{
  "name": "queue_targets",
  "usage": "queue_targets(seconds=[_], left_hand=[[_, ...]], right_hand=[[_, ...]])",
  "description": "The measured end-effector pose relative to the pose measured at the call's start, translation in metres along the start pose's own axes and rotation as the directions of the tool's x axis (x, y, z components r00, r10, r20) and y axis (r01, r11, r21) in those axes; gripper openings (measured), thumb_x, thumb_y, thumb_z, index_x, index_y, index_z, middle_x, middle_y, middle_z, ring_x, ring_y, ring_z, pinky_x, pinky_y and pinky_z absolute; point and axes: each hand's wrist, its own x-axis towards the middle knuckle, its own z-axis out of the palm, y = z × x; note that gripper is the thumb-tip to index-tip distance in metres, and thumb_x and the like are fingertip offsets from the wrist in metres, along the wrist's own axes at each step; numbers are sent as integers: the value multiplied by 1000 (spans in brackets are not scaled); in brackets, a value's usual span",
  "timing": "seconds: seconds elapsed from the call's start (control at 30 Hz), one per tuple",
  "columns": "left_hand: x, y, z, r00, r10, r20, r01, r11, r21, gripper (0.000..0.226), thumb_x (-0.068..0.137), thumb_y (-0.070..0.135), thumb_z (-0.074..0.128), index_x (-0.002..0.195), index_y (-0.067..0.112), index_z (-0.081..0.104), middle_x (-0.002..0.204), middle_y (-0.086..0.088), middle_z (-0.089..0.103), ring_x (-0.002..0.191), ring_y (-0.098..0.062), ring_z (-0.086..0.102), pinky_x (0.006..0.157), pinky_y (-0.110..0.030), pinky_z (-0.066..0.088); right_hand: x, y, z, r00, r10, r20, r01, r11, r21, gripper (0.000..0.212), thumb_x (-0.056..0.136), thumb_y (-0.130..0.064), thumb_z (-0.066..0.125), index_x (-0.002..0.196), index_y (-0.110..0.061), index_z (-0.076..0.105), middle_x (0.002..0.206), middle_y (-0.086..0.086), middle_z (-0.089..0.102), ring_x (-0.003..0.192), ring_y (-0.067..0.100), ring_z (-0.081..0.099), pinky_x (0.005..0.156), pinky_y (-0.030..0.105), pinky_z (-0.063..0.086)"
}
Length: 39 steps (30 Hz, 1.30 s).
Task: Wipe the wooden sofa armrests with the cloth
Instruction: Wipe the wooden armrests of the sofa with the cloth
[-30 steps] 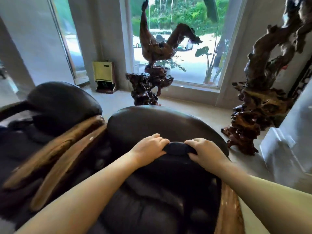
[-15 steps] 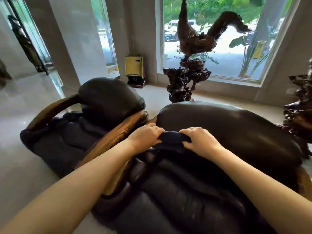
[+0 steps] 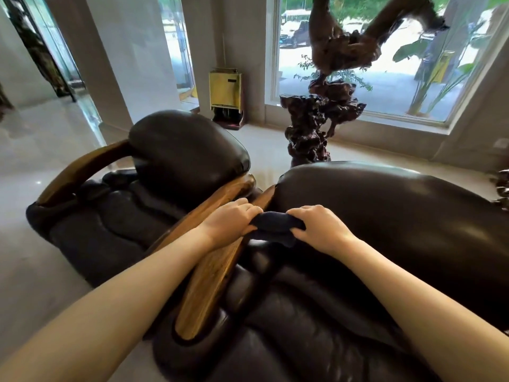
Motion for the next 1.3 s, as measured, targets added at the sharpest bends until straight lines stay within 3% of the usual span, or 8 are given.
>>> queue_targets(seconds=[0.33,0.57,0.67,0.87,1.07,1.2,1.3], left_hand=[[59,-99,36,1000,7,29,-5,998,-66,31,86,17,62,116,10,56,103,-10,64,99,-24,57,89,-35,47],[101,-165,68,993,76,92,-68,994,-81,33,88,15,59,121,13,54,115,-7,62,109,-21,51,95,-35,46],[120,-200,91,980,169,100,-164,985,-55,34,86,13,62,120,11,55,117,-8,61,111,-23,51,95,-35,46],[155,-263,132,938,324,121,-326,945,1,37,82,14,67,117,8,58,113,-12,61,104,-28,54,90,-40,50],[174,-300,180,943,328,57,-325,944,-55,38,75,5,70,111,-1,60,104,-20,64,96,-37,58,81,-47,53],[173,-308,228,939,331,94,-321,941,-103,40,83,10,64,121,2,53,115,-16,61,108,-32,53,92,-43,48],[174,-312,262,941,312,128,-298,947,-120,45,86,13,61,127,4,48,123,-15,58,115,-28,50,99,-39,44]], right_hand=[[106,27,40,996,81,23,-82,996,40,35,82,-18,60,117,-16,59,111,8,68,101,30,60,83,39,50],[163,43,81,971,236,-24,-228,955,190,33,79,-13,64,111,-13,61,107,9,66,99,26,58,86,40,49],[190,50,107,928,371,-33,-341,882,325,31,76,-11,66,106,-14,64,103,7,67,95,22,59,83,36,50],[238,63,164,820,573,-19,-489,716,499,29,73,-14,70,101,-20,66,91,-2,66,82,9,59,61,10,40],[274,78,212,749,662,-38,-531,633,564,23,68,-17,71,87,-26,62,78,-9,63,73,3,58,56,4,39],[275,94,245,741,672,16,-528,567,632,20,69,-14,70,82,-24,58,98,-4,68,88,7,63,68,15,46],[276,107,272,732,681,29,-532,544,649,19,70,-12,70,79,-22,56,99,-6,67,89,5,63,63,8,44]])
